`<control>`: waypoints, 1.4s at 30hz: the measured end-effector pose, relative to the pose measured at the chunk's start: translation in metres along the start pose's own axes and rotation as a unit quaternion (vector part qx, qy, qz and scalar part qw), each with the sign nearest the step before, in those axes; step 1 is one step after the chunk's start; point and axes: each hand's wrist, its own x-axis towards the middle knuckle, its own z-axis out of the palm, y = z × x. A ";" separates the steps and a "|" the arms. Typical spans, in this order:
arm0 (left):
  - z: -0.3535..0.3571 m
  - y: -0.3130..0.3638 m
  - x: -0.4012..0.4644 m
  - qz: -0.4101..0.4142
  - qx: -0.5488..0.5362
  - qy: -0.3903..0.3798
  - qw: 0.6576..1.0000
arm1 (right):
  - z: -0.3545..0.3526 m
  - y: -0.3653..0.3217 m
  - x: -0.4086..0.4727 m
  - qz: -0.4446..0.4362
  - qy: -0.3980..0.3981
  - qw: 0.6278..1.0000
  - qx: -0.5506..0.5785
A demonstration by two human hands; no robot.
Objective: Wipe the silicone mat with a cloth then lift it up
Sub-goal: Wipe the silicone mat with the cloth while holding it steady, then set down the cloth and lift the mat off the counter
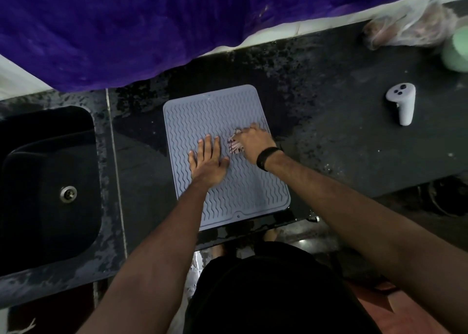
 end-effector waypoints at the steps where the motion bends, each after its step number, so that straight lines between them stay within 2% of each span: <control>1: -0.001 0.000 0.000 0.000 0.000 0.001 1.000 | -0.003 0.002 0.000 0.004 -0.014 1.000 0.022; 4: -0.003 0.002 -0.003 0.002 -0.003 -0.007 1.000 | -0.019 0.013 0.002 0.017 -0.052 0.992 0.110; 11: -0.017 0.000 -0.011 0.033 -0.045 -0.015 0.998 | -0.050 0.011 0.013 0.015 -0.002 0.986 0.169; 16: -0.034 -0.019 -0.025 0.033 -0.144 0.064 0.987 | -0.067 -0.012 0.030 0.013 -0.041 0.949 0.313; 21: -0.053 -0.072 -0.042 0.000 -0.179 0.097 0.979 | -0.072 -0.059 0.059 0.011 -0.037 0.931 0.364; 30: -0.077 -0.160 -0.048 -0.062 -0.226 0.121 0.965 | -0.102 -0.160 0.141 -0.062 0.009 0.976 0.209; 37: -0.083 -0.202 -0.047 -0.060 -0.269 0.155 0.949 | -0.128 -0.213 0.211 -0.063 0.141 0.984 0.089; 39: -0.081 -0.210 -0.049 -0.059 -0.275 0.152 0.947 | -0.115 -0.223 0.218 -0.067 0.108 0.990 0.061; 42: -0.076 -0.217 -0.054 -0.057 -0.278 0.139 0.949 | -0.076 -0.231 0.211 -0.105 -0.073 0.992 -0.016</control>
